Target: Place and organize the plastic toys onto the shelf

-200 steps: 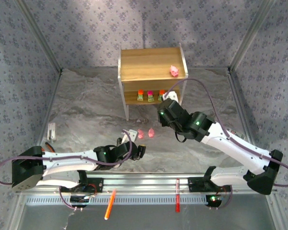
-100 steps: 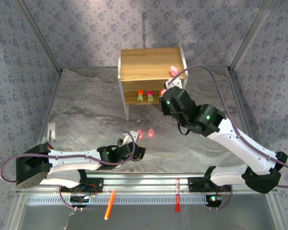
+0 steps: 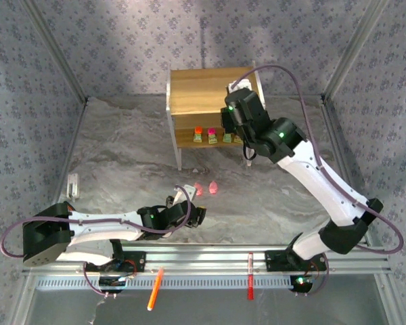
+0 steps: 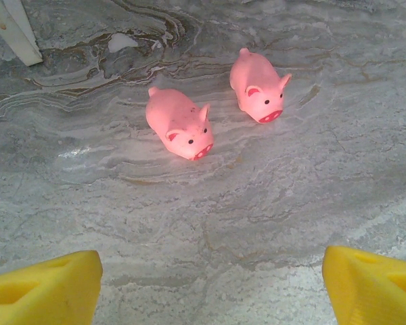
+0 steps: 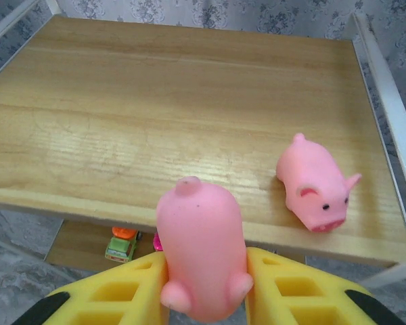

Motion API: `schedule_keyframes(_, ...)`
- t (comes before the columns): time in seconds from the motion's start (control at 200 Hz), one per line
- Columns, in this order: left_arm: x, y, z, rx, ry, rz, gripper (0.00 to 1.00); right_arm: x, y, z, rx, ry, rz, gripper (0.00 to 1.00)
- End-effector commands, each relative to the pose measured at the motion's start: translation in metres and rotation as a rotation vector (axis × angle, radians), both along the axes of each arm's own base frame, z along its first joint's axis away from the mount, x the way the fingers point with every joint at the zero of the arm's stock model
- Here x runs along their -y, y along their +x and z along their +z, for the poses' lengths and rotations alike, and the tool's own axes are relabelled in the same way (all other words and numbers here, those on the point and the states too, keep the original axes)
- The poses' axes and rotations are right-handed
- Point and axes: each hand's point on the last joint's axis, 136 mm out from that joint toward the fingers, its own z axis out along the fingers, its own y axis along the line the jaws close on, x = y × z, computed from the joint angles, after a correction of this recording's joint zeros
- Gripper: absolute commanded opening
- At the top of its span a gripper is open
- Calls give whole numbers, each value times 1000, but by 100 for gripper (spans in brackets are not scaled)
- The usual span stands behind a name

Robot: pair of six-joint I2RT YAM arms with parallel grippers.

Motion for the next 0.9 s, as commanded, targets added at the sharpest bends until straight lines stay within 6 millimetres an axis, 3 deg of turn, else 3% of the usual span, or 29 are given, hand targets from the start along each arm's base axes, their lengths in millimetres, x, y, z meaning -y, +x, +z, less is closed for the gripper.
schedule_keyframes(0.0, -2, 5, 9, 24, -29, 24, 85, 2, 6, 8, 1, -18, 12, 32)
schedule_keyframes(0.375, -4, 4, 11, 28, -32, 24, 85, 0, 30, 4, -33, -39, -10, 32)
schedule_keyframes(0.9, -9, 4, 14, 38, -29, 29, 85, -2, 42, -11, -72, -51, -20, 32)
